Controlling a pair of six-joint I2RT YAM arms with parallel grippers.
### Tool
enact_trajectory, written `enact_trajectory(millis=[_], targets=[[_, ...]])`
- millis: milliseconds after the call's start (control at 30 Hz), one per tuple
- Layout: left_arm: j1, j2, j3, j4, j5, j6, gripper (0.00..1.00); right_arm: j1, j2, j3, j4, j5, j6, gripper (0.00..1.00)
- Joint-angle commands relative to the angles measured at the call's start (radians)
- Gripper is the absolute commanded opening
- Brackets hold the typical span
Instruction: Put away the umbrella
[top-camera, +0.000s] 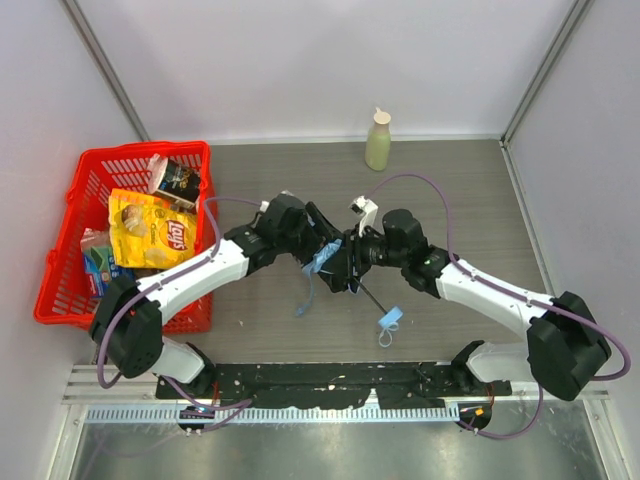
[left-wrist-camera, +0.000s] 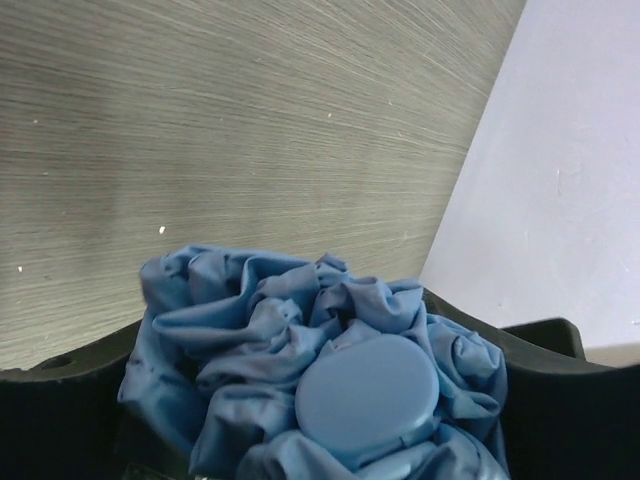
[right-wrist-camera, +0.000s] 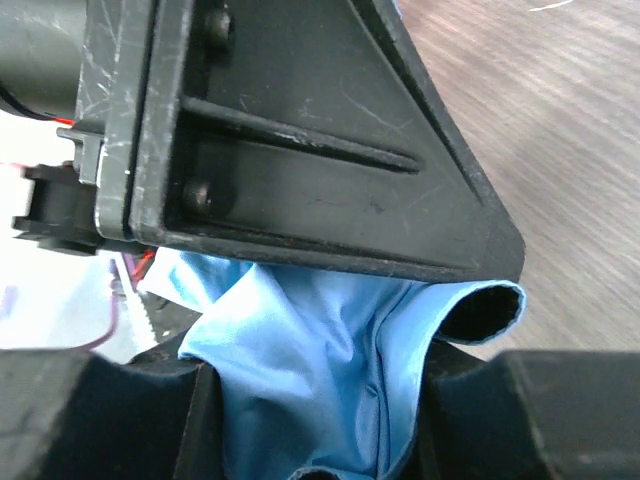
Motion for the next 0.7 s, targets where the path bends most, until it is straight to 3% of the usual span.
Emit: enact_trajectory(millis=[0,67,333,433,500,533,667], targets=[[-0.008,-0.024,-0.023,0.016,0.026,0.058,0.71,-0.053,-0.012,0.030,0.314,-0.235,0.152,0.01],[-0.008,-0.029,-0.023,0.026,0.029,0.060,0.64,-0.059,0.004,0.044,0.325,-0.274,0.162,0.01],[-0.008,-0.064,-0.009,0.032,0.001,0.068,0.02,-0.089,0.012,0.087,0.161,-0.337,0.064,0.01],[-0.008,-0.064,-0.006,0.034,0.003,0.035,0.00,-0.089,0.004,0.120,0.040,-0.263,0.001,0.01],[-0.008,-0.060,0.003,0.010,-0.011,0.012,0.00,-0.087,-0.001,0.160,-0.075,-0.159,-0.038,0.20],[-0.007,-0.052,0.012,-0.012,-0.019,0.002,0.00,-0.081,-0.005,0.189,-0.175,-0.075,-0.070,0.36],[0.004,-0.017,0.052,-0.099,-0.037,-0.029,0.00,0.042,-0.057,0.225,-0.305,0.244,-0.143,0.67]])
